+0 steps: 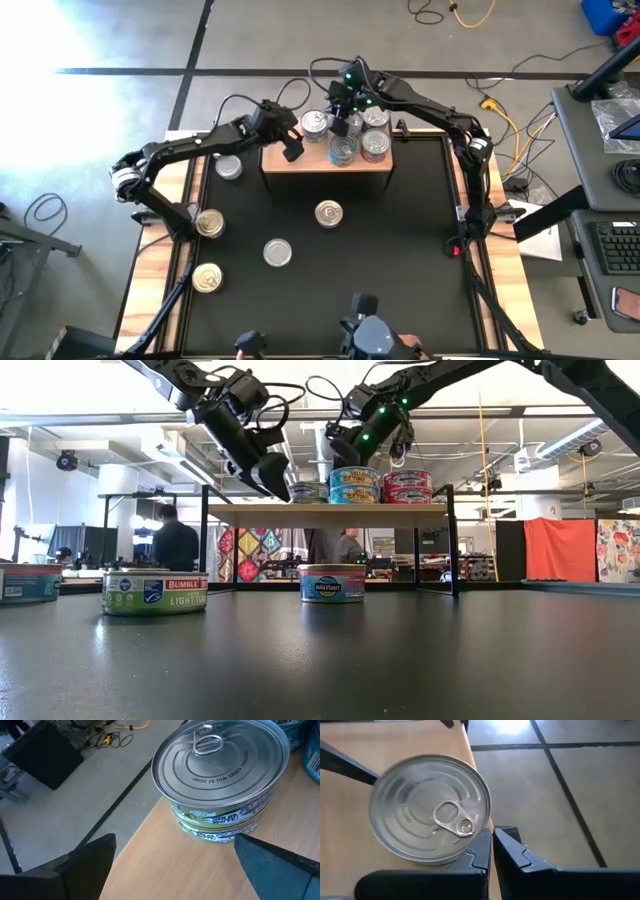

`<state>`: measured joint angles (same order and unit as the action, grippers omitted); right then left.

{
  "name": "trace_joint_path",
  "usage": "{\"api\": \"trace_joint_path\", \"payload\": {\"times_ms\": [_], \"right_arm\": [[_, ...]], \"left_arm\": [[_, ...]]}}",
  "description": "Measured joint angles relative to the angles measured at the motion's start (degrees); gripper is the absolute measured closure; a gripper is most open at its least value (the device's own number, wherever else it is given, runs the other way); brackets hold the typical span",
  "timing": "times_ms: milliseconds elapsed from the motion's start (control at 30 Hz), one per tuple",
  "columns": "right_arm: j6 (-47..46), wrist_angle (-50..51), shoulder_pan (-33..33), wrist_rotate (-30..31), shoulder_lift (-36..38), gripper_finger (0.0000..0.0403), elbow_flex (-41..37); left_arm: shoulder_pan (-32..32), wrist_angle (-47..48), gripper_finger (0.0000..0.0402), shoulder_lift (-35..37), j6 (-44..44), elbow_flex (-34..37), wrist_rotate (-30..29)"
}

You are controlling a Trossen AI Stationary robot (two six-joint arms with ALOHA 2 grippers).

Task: Stack canned seafood by type on shelf
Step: Stack the green tuna can on top of the other green tuna can on the shelf

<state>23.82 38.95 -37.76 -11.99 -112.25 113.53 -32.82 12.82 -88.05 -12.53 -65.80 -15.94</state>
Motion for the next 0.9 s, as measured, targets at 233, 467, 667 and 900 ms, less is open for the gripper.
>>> {"api": "trace_joint_path", "payload": {"times_ms": [233,467,667,900], "right_arm": [[-0.2,2.8,0.2,-6.1,0.1,0.039,1.4],[2.4,2.6,1.4,-15.8,0.0,0.039,0.8],[3.0,0.7,2.6,-16.1,-1.5,0.039,0.6],[2.8,-2.6,2.9,-15.0,-3.0,0.039,0.6]], "left_arm": [[0.0,-1.6,0.0012,-0.2,-0.5,1.1,0.0],[0.0,-6.8,0.0012,-0.3,-1.6,3.5,0.0],[-0.1,-8.9,0.0012,-1.9,-1.6,3.9,0.3],[0.6,-10.6,0.0012,-4.0,-1.7,3.9,1.1]]}}
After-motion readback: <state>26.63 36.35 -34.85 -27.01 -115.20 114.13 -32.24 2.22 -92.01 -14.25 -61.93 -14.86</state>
